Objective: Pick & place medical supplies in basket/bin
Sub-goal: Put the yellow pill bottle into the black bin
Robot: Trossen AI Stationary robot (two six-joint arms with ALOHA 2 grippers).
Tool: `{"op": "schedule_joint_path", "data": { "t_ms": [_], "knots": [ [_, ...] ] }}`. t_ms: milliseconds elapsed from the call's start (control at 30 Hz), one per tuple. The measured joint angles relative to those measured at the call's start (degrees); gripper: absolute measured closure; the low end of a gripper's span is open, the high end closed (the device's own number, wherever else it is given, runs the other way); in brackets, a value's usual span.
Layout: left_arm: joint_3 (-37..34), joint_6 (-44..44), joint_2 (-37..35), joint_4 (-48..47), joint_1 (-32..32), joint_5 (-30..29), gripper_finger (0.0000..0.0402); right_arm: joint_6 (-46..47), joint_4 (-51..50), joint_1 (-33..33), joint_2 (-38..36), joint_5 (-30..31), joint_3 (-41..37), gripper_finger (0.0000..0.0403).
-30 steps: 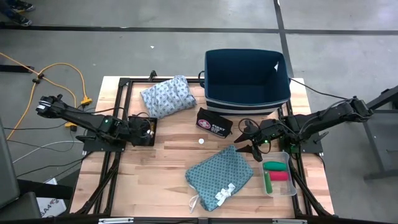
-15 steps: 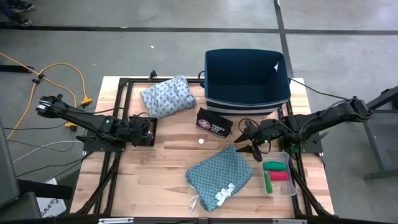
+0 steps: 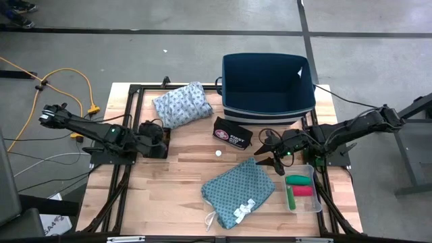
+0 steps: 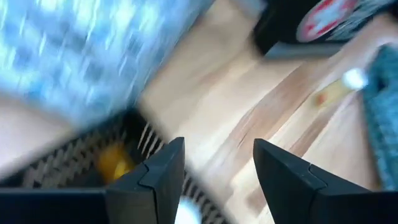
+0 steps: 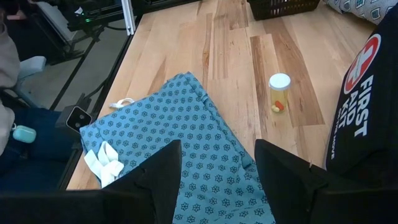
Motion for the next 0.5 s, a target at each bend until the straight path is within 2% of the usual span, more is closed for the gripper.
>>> {"op": "schedule_joint_path", "data": {
  "t_ms": [133,233,300,500],
  "knots": [
    [0.0,17.1,1.6,12.5,0.0,-2.4,0.0217,0.0,0.0,0.0,0.0,0.0,0.0,0.0211],
    [0.0,25.6,3.6,19.9,0.0,-2.2,0.0217,0.0,0.0,0.0,0.0,0.0,0.0,0.0211],
    [0.0,28.3,4.8,22.8,0.0,-2.2,0.0217,0.0,0.0,0.0,0.0,0.0,0.0,0.0211],
    [0.0,28.6,7.2,24.3,0.0,-2.2,0.0217,0.0,0.0,0.0,0.0,0.0,0.0,0.0211]
  ]
}}
